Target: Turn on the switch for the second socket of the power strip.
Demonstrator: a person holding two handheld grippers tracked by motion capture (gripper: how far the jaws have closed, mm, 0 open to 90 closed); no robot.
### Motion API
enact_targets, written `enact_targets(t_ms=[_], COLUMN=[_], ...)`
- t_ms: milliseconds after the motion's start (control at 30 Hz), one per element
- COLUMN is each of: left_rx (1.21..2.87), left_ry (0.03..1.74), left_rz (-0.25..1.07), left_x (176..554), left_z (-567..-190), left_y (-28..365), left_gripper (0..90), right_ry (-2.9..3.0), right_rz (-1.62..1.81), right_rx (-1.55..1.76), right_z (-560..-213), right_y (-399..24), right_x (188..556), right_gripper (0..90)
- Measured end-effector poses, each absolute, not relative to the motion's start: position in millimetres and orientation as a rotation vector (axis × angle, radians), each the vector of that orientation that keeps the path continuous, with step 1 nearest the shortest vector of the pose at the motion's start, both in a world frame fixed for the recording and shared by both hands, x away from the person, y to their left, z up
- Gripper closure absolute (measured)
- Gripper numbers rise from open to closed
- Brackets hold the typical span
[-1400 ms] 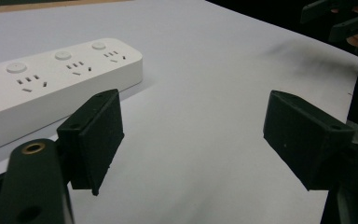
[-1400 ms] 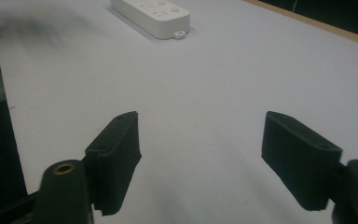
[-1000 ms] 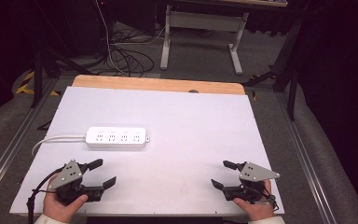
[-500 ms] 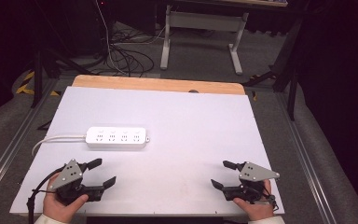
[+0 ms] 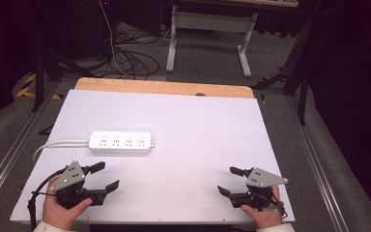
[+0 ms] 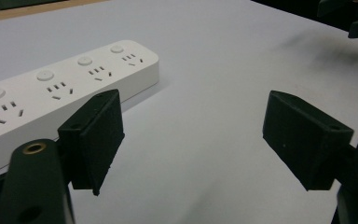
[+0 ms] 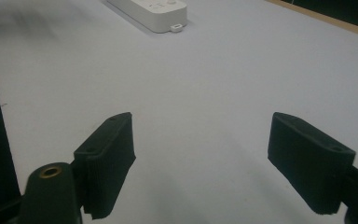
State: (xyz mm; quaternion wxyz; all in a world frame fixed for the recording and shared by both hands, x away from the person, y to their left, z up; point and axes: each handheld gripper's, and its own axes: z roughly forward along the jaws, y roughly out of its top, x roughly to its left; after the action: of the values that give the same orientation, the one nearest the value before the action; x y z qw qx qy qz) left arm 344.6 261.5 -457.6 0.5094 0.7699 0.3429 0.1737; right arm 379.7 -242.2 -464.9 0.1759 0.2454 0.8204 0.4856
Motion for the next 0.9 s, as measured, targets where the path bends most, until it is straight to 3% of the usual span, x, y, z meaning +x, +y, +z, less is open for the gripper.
enact_targets(t_ms=[133, 900], left_rx=[1.872, 1.885], left_ry=[0.824, 0.825], left_rz=[0.414, 0.421], left_x=[348, 372], left_z=[-451, -414], left_y=[262, 263], left_gripper=[25.2, 29.0], right_ry=[2.324, 2.333], right_rz=[1.376, 1.340], right_rx=[0.698, 0.721], right_z=[-465, -467], right_y=[-242, -242], right_x=[380, 382], right_gripper=[23.2, 23.6])
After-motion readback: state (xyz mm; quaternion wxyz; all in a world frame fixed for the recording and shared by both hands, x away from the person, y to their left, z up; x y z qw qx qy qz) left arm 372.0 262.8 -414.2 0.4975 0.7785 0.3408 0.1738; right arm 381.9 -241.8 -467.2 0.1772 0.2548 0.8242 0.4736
